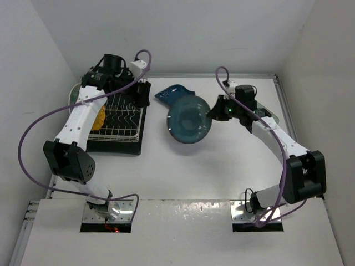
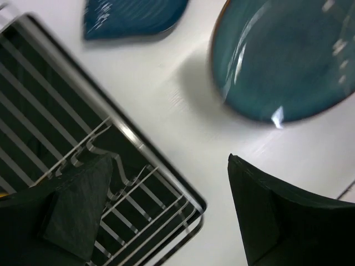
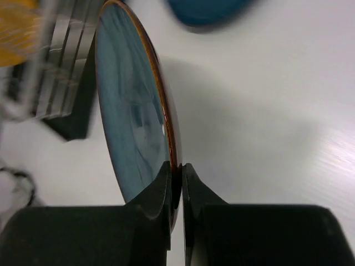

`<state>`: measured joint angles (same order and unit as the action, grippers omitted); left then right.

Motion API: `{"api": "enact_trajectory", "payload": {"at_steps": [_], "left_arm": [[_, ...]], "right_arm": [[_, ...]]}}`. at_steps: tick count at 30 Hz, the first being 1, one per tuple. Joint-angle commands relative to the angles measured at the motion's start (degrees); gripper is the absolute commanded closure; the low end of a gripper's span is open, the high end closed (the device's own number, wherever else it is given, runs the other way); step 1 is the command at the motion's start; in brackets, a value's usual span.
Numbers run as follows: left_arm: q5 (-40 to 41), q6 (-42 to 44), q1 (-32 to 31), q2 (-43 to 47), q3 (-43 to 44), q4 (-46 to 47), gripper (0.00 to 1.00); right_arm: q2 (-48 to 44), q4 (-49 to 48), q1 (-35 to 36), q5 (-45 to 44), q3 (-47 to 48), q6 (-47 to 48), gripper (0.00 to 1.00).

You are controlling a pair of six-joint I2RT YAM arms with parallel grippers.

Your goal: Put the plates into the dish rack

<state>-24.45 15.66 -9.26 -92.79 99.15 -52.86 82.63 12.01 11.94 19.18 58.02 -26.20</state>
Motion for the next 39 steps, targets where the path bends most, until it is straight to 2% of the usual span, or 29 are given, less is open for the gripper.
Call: {"api": "enact_trajectory", "payload": {"at_steps": [1, 2, 7, 10, 11, 12, 13, 15, 16, 17, 19, 24, 26, 27, 28, 29, 30, 31, 34, 35, 38, 39], "left_arm": [[-7.8, 0.7, -2.6, -1.2, 4.6, 0.1, 0.11], [-8.6, 0.7, -3.5, -2.1, 5.1, 0.1, 0.11], [-9.1, 0.7, -4.8, -2.7, 4.3, 0.1, 0.10], [-4.7, 0.7, -5.4, -2.1, 1.9, 0.7, 0.11], [-4.0, 0.7, -5.4, -2.1, 1.9, 1.4, 0.15], [-4.0, 0.7, -5.4, -2.1, 1.4, 1.4, 0.21], [-4.6, 0.7, -5.4, -1.5, 1.4, 1.4, 0.39], [-6.1, 1.2, -5.4, -1.5, 1.4, 1.4, 0.62], [-7.8, 1.2, -5.4, -1.5, 1.4, 0.8, 0.81], [-8.7, 1.2, -5.4, -1.5, 1.4, 0.8, 0.88], [-10.5, 1.2, -4.9, -1.5, 1.9, -0.7, 1.00], [-11.1, 1.2, -2.4, 0.2, 4.9, -3.0, 1.00], [-9.9, 0.3, -0.9, 0.9, 7.1, -3.6, 1.00], [-9.1, -0.3, -0.9, 0.9, 7.9, -3.6, 1.00], [-8.1, -1.7, -0.4, 0.9, 8.8, -3.6, 1.00], [-5.1, -1.7, 0.1, 1.5, 10.5, -3.6, 1.00], [-3.1, -2.5, 0.1, 1.5, 11.5, -3.6, 1.00], [-0.9, -2.5, 0.6, 2.1, 12.5, -3.6, 1.00], [12.7, -3.8, 1.3, 3.5, 16.3, -3.6, 1.00], [21.5, -4.5, 1.8, 4.1, 16.9, -2.8, 1.00], [32.7, -5.6, 3.2, 6.7, 17.4, 0.0, 1.00], [39.0, -5.6, 3.8, 7.3, 17.4, 0.6, 1.00]], "right_arm": [[-2.1, -14.0, 4.6, 17.0, 6.9, -1.9, 1.00], [-0.9, -16.4, 5.0, 21.0, 8.0, -4.7, 1.00], [1.3, -28.3, 7.1, 28.2, 9.6, -11.9, 1.00], [2.4, -35.0, 7.3, 31.1, 9.7, -17.9, 1.00], [2.4, -37.3, 7.4, 31.4, 9.7, -18.4, 1.00], [2.5, -37.8, 7.5, 31.7, 9.6, -18.7, 1.00], [2.9, -38.5, 7.5, 31.7, 9.6, -19.8, 1.00], [3.3, -39.3, 7.6, 31.5, 9.6, -19.9, 1.00], [3.8, -39.3, 7.8, 31.6, 9.9, -20.6, 1.00], [4.4, -39.5, 8.0, 31.6, 10.1, -20.8, 1.00], [4.6, -39.1, 8.5, 31.2, 10.6, -20.7, 1.00], [5.8, -34.3, 9.6, 27.8, 12.2, -18.0, 0.99], [6.1, -34.0, 9.7, 26.3, 12.0, -17.8, 0.89], [6.3, -34.0, 9.9, 25.7, 12.2, -17.8, 0.76], [6.5, -32.3, 10.0, 23.5, 12.3, -17.5, 0.32], [6.8, -31.3, 10.1, 22.8, 13.3, -17.2, 0.15], [7.0, -30.0, 10.3, 21.2, 13.7, -16.9, 0.03], [7.3, -26.3, 10.1, 20.4, 14.1, -16.0, 0.00], [6.2, -22.8, 10.3, 15.3, 14.1, -14.8, 0.00], [5.9, -22.8, 10.3, 12.0, 13.6, -14.0, 0.00], [3.1, -21.8, 10.3, 7.8, 11.1, -13.3, 0.00], [2.2, -21.9, 10.2, 7.3, 9.5, -13.1, 0.00]]}}
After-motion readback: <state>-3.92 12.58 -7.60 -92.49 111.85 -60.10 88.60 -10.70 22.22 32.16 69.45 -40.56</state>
